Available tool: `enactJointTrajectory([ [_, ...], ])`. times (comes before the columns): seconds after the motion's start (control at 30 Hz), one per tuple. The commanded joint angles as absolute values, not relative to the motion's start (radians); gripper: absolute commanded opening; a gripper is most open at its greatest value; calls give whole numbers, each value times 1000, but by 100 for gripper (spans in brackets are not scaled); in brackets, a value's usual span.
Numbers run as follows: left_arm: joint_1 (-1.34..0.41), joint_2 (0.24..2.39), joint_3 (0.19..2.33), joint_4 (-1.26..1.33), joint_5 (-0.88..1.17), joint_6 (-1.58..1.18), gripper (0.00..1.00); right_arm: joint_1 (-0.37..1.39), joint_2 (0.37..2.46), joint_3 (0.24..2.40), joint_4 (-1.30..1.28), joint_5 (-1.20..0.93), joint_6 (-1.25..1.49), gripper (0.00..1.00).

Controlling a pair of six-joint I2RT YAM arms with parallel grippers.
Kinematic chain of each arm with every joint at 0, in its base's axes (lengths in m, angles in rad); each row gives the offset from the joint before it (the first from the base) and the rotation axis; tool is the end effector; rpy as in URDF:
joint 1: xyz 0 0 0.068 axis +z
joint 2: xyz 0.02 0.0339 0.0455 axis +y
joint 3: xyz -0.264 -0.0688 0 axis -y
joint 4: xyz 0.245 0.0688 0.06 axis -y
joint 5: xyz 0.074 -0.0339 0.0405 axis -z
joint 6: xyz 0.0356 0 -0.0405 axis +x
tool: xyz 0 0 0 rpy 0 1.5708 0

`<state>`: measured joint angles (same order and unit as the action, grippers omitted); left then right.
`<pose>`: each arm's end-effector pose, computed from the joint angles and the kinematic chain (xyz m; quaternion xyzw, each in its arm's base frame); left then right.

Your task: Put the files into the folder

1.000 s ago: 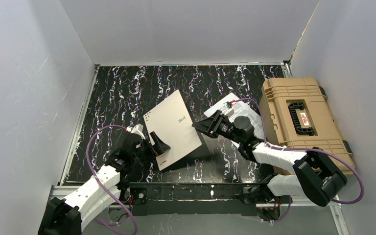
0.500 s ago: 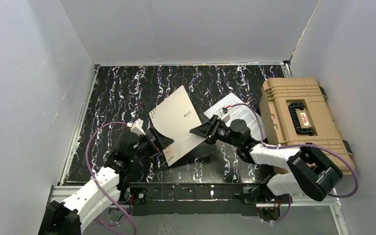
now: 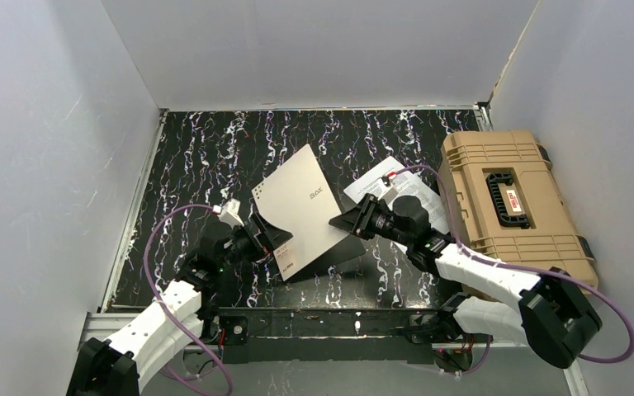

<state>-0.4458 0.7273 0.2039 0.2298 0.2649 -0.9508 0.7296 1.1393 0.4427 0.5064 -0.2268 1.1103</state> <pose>0.1482 -0.0812 0.1872 -0.1226 0.7903 -0.4611 0.3844 0.1756 0.1678 0.2216 0.0742 0.7659 0.5562 0.3139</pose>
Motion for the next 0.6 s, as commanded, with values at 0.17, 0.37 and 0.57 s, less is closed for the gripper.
enactJointTrajectory([
  [0.17,-410,774,271,185,315,-927,98,743,1039,607,237,-131,841,16],
  [0.37,-405,765,363,81,311,-890,98,753,1051,645,219,-150,792,1],
  [0.57,-403,769,505,-107,282,-818,98,774,1053,704,176,-127,726,1],
])
